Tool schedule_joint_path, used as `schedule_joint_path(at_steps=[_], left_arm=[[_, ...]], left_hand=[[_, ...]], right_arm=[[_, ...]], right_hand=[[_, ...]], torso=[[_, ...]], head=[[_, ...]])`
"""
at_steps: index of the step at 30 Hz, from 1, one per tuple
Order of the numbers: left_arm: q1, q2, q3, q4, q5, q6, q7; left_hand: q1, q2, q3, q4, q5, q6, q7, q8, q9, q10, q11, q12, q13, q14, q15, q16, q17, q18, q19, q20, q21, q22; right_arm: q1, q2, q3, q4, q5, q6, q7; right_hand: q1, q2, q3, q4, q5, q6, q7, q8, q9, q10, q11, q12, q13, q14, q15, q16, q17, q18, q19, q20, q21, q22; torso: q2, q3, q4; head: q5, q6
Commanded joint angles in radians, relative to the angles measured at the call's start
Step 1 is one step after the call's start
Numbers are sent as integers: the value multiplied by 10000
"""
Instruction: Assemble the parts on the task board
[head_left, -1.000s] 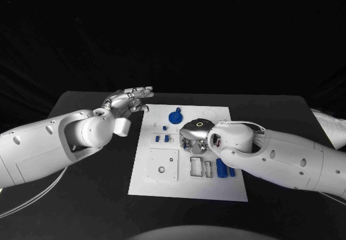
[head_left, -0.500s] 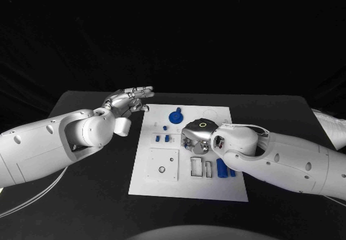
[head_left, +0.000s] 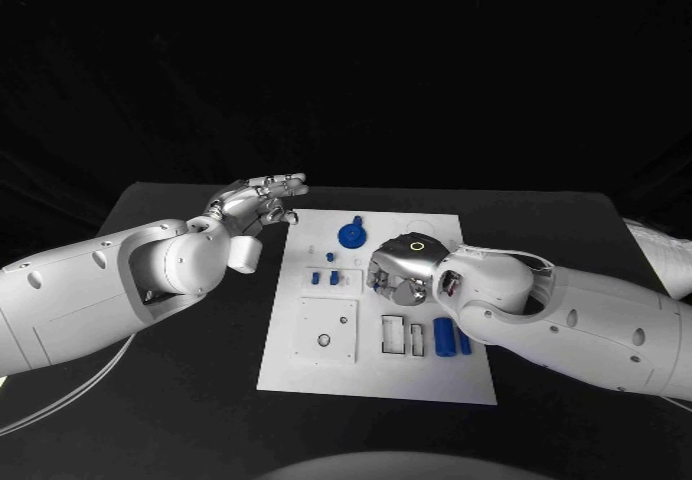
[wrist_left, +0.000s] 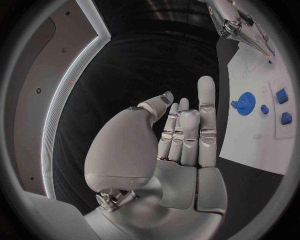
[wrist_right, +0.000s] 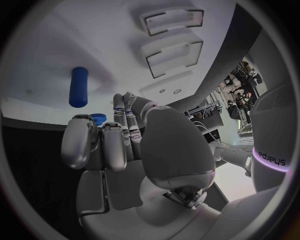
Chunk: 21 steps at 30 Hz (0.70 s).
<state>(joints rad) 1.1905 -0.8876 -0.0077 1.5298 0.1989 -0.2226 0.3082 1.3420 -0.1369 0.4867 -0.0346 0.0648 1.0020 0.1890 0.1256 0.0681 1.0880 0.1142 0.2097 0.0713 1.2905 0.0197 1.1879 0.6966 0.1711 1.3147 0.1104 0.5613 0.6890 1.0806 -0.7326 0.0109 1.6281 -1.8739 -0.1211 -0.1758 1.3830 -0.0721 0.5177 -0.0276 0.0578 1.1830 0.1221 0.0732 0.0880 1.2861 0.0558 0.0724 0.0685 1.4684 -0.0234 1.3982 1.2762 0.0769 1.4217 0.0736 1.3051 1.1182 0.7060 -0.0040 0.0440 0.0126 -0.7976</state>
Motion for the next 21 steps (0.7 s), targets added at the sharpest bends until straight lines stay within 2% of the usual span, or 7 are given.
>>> schedule_joint_path(at_steps=[1,7,11,18,21], left_arm=[[5,-3,6,33,-32,63,54],[5,-13,6,38,-32,72,46],[5,-27,6,49,-32,71,44],[5,-40,6,64,-32,62,42],[5,-38,5,76,-32,66,41]], left_hand=[[84,32,3,-48,7,-63,18,39,-10,-112,2,38,-11,-50,0,-17,-9,83,-50,-3,-63,-15],[84,30,-2,-54,5,-77,23,41,-9,-130,7,43,-11,-53,4,-15,-14,83,-50,-1,-63,-15],[84,30,-2,-54,5,-77,23,41,-9,-130,7,43,-11,-53,4,-15,-14,83,-50,-1,-63,-15],[84,29,-6,-59,5,-90,28,43,-9,-148,12,48,-12,-55,7,-12,-18,83,-51,2,-64,-15],[84,29,-6,-59,5,-90,28,43,-9,-148,12,48,-12,-55,7,-12,-18,83,-51,2,-64,-15]], right_arm=[[7,-119,53,102,362,-324,20],[20,-348,153,234,1085,-416,97],[44,-507,229,322,2110,-373,187],[213,-558,302,261,5003,291,387],[290,-440,308,110,6364,660,472]], right_hand=[[-71,70,67,21,37,83,10,25,5,73,-31,51,9,521,-56,67,13,113,47,-9,61,24],[-79,68,68,21,32,85,10,25,6,76,-31,51,9,525,-55,81,36,110,51,-10,69,38],[-92,50,69,13,25,88,10,22,8,78,-32,45,7,524,-52,79,31,113,49,-16,67,33],[-99,22,90,-48,104,76,24,-1,11,72,-25,20,4,522,-50,81,28,114,43,-27,63,24],[-106,16,90,-58,129,72,29,-6,12,69,-21,14,3,520,-50,78,21,117,36,-28,54,6]], torso=[[6,-2,-1],[6,2,1],[7,-3,-1],[-4,-15,-4],[1,-14,16]], head=[[27,0],[67,-10],[136,-6],[385,-53],[571,-102]])
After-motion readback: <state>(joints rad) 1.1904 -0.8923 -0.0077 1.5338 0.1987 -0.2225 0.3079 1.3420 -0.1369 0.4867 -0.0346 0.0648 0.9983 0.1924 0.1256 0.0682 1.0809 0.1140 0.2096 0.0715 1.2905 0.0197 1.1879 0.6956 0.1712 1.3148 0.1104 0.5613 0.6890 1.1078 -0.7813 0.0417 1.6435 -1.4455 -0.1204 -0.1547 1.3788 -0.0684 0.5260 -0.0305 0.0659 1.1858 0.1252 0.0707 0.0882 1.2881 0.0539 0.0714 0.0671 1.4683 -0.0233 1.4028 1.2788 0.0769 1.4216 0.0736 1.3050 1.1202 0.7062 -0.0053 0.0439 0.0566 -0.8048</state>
